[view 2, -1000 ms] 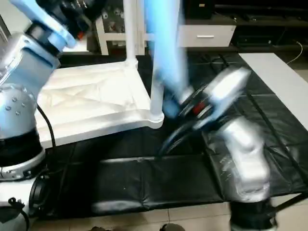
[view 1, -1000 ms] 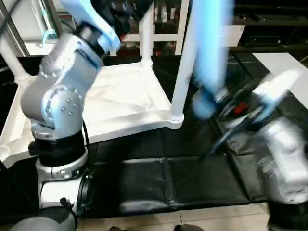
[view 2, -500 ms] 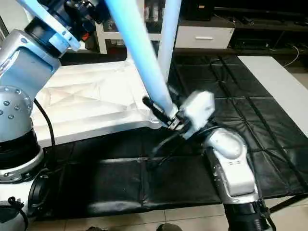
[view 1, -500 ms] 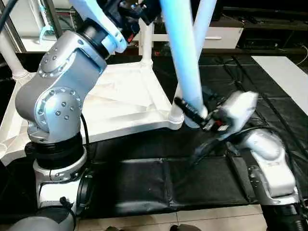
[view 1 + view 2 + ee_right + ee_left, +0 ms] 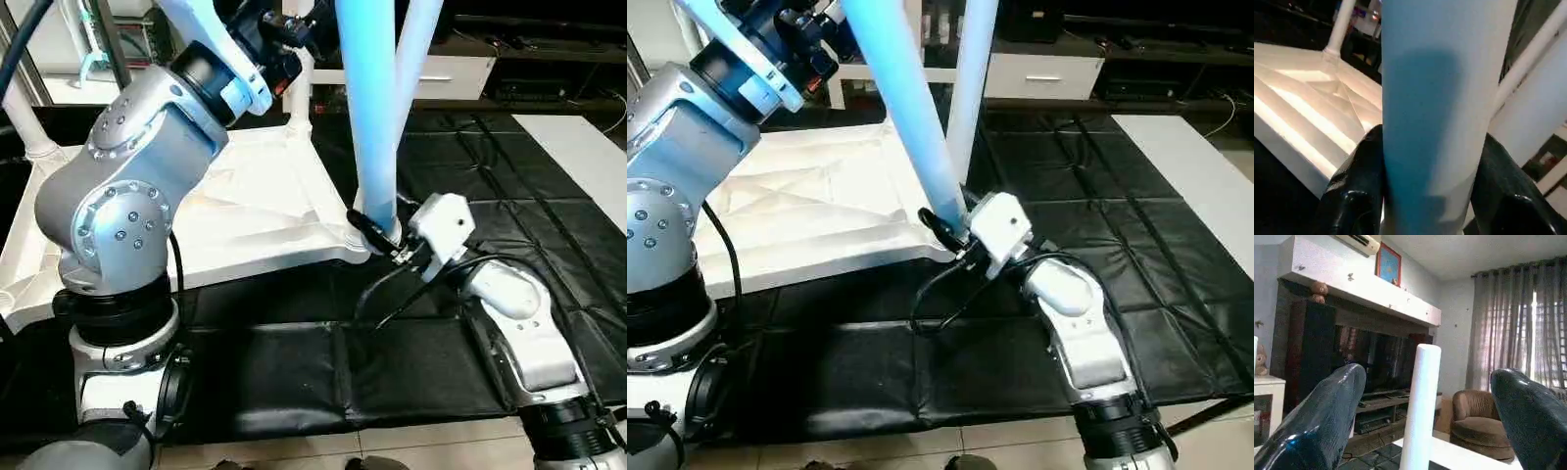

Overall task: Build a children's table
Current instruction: Pick table leg

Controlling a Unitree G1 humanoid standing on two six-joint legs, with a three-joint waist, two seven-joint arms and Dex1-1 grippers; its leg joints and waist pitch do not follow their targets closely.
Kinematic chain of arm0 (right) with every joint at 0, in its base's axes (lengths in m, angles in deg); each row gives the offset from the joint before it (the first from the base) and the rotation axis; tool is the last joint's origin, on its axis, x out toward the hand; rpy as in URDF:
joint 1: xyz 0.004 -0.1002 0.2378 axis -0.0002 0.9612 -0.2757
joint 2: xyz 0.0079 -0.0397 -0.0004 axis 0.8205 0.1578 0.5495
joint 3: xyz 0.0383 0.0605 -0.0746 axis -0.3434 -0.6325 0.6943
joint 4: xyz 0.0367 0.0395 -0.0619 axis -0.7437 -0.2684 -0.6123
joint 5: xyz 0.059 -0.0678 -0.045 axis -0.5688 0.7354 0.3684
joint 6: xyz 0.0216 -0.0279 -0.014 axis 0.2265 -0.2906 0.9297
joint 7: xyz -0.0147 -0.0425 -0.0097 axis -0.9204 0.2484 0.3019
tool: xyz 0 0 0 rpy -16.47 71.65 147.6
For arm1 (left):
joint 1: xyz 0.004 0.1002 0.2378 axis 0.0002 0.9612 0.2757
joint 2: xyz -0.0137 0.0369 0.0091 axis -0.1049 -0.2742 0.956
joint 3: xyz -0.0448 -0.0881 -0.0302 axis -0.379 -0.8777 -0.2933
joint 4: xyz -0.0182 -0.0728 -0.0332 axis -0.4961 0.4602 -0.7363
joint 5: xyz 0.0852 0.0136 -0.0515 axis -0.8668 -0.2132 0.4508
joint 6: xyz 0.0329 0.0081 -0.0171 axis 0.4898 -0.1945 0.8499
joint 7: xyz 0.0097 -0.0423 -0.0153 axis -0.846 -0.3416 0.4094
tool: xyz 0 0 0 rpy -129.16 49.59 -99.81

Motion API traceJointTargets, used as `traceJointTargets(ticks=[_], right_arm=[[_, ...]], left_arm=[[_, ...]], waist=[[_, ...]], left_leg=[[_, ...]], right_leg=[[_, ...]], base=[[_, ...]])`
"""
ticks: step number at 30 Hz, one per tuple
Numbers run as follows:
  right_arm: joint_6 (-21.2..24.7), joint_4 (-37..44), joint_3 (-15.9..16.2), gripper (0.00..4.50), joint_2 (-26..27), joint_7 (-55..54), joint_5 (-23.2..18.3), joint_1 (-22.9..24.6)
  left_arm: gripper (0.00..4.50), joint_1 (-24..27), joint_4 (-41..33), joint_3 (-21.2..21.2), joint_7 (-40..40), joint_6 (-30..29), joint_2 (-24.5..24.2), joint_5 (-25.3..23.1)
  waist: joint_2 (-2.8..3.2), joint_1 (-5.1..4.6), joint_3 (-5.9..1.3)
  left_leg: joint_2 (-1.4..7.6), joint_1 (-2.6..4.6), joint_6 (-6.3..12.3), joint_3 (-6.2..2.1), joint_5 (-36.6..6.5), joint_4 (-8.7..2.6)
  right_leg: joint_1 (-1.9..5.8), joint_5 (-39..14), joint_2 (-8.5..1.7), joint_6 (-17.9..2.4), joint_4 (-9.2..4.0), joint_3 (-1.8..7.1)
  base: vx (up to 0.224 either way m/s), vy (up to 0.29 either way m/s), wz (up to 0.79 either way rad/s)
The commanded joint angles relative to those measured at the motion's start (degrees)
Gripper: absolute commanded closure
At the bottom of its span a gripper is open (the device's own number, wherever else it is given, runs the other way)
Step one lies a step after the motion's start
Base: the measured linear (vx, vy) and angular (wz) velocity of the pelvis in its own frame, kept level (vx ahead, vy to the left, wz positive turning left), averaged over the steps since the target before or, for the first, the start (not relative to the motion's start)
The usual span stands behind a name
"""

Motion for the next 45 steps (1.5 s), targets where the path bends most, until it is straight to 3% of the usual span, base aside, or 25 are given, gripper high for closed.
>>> traceJointTargets(ticks=[1,4,6,7,11,13,14,15,18,20,23,29,33,36,42,43,45], right_arm=[[1.6,-0.8,-0.2,2.63,0.0,-0.9,1.2,-1.6],[1.9,-0.7,-0.6,2.63,0.5,-1.2,0.4,-1.7],[2.7,-0.1,-1.3,2.63,1.4,-1.2,-1.7,-1.7],[4.6,0.8,-2.2,2.63,2.5,-1.7,-3.9,-1.9],[8.0,2.3,-4.2,2.63,4.3,-2.7,-8.5,-2.6],[9.7,2.2,-5.1,2.64,4.6,-3.3,-9.3,-3.5],[10.1,2.1,-5.2,2.64,4.5,-3.4,-9.2,-3.7],[10.4,2.1,-5.0,2.64,4.2,-3.2,-8.8,-3.8],[10.7,2.0,-3.9,2.64,3.0,-2.1,-7.0,-4.0],[11.5,2.4,-3.1,2.64,2.5,-1.8,-6.6,-3.9],[11.9,2.8,-2.3,2.64,2.1,-1.8,-6.2,-3.8],[11.9,2.8,0.2,2.64,0.2,-1.0,-3.0,-3.5],[10.5,2.7,2.3,2.64,-1.9,-0.4,0.0,-3.2],[9.8,2.0,2.9,2.64,-2.8,-0.4,1.3,-3.0],[8.8,1.4,3.7,2.64,-3.8,-0.5,3.8,-2.9],[8.9,1.3,3.5,2.64,-3.7,-0.7,3.6,-3.0],[8.9,1.2,3.4,2.64,-3.7,-1.1,3.7,-3.3]], left_arm=[[0.0,-1.5,-1.7,1.4,0.5,-1.1,0.0,1.8],[0.0,-1.4,-1.6,1.4,0.1,-1.1,-0.3,1.4],[0.0,-1.2,-1.5,1.5,-0.2,-1.1,-1.0,0.5],[0.0,-0.7,-0.3,0.9,-0.3,-0.6,-1.3,-0.1],[0.0,1.2,2.0,-1.4,1.2,0.3,-2.7,0.4],[0.0,6.0,1.5,-3.8,5.4,0.7,-4.8,3.1],[0.0,7.6,1.2,-4.6,6.8,0.9,-5.3,4.1],[0.0,9.0,0.9,-5.5,8.1,0.9,-5.3,5.7],[0.0,11.8,-0.9,-7.7,9.6,-0.2,-4.5,10.6],[0.0,12.3,-1.9,-7.7,10.1,-1.0,-4.3,12.2],[0.0,12.3,-2.2,-7.3,10.3,-1.4,-3.9,13.8],[0.0,10.1,-3.5,-7.2,8.1,-2.6,-1.7,20.8],[0.0,9.3,-2.6,-4.8,6.5,-1.8,-1.8,16.3],[0.0,9.0,-2.3,-4.7,6.0,-1.6,-1.8,17.0],[0.0,9.1,-2.3,-4.4,5.2,-1.8,-2.9,17.6],[0.28,9.3,-2.2,-4.6,4.5,-1.9,-2.8,17.6],[0.35,9.4,-1.5,-5.1,4.1,-1.6,-2.6,17.4]], waist=[[-0.35,-0.17,-4.44],[-0.25,-0.16,-4.46],[-0.17,-0.2,-4.45],[0.2,-0.19,-4.44],[0.25,-0.24,-4.5],[0.31,-0.29,-4.44],[0.28,-0.41,-4.36],[0.43,-0.36,-4.46],[0.57,-0.11,-4.57],[0.68,0.16,-4.53],[0.55,0.07,-4.37],[0.2,-0.03,-4.33],[0.16,-0.2,-4.19],[0.1,-0.23,-4.27],[0.29,-0.25,-4.29],[0.27,-0.27,-4.35],[0.35,-0.25,-4.4]], left_leg=[[2.42,0.98,0.7,-1.43,-15.0,-4.68],[2.43,0.95,0.7,-1.42,-14.6,-4.68],[2.44,0.98,0.77,-1.43,-15.0,-4.69],[2.42,1.06,0.77,-1.5,-15.3,-4.74],[2.44,1.17,0.35,-1.53,-15.2,-4.84],[2.32,1.01,-0.26,-1.61,-15.1,-4.95],[2.31,0.85,-0.38,-1.59,-15.4,-5.07],[2.33,1.28,-0.76,-1.47,-15.7,-4.93],[2.42,1.4,-1.15,-1.35,-14.8,-4.96],[2.53,2.0,-1.36,-1.22,-16.0,-4.95],[2.52,1.57,-1.64,-1.37,-16.7,-5.15],[2.37,1.36,-1.84,-1.38,-16.8,-5.01],[2.36,1.37,-1.7,-1.44,-17.7,-4.89],[2.32,1.28,-1.76,-1.44,-17.2,-4.82],[2.33,1.46,-1.69,-1.44,-17.7,-4.83],[2.34,1.39,-1.56,-1.45,-17.5,-4.8],[2.37,1.43,-1.47,-1.44,-17.2,-4.81]], right_leg=[[2.44,-19.7,-2.4,-8.2,-3.96,1.67],[2.51,-19.1,-2.43,-8.5,-3.91,1.69],[2.49,-19.0,-2.4,-8.6,-3.88,1.69],[2.51,-19.0,-2.37,-8.7,-3.83,1.69],[2.49,-17.7,-2.26,-8.9,-3.75,1.68],[2.71,-17.9,-2.32,-9.1,-3.59,1.62],[2.78,-18.4,-2.36,-9.0,-3.64,1.63],[2.45,-18.9,-2.33,-8.8,-3.7,1.7],[2.41,-16.6,-2.21,-9.9,-3.45,1.75],[1.98,-16.4,-2.09,-10.3,-3.47,1.76],[2.31,-17.6,-2.21,-9.5,-3.46,1.84],[2.41,-19.9,-2.32,-8.5,-3.64,1.9],[2.23,-23.0,-2.23,-6.6,-4.07,1.81],[2.27,-23.3,-2.28,-6.2,-4.11,1.84],[2.09,-22.3,-2.08,-6.7,-4.01,1.78],[2.18,-21.8,-2.13,-6.9,-3.94,1.81],[2.21,-20.8,-2.07,-7.3,-3.85,1.8]], base=[[0.0,0.0,0.0],[0.0,0.0,0.0],[0.0,0.0,0.0],[0.0,0.0,0.0],[0.0,0.0,0.0],[0.0,0.0,0.0],[0.0,0.0,0.0],[0.0,0.0,0.0],[0.0,0.0,0.0],[0.0,0.0,0.0],[0.0,0.0,0.0],[0.0,0.0,0.0],[0.0,0.0,0.0],[0.0,0.0,0.0],[0.0,0.0,0.0],[0.0,0.0,0.0],[0.0,0.0,0.0]])
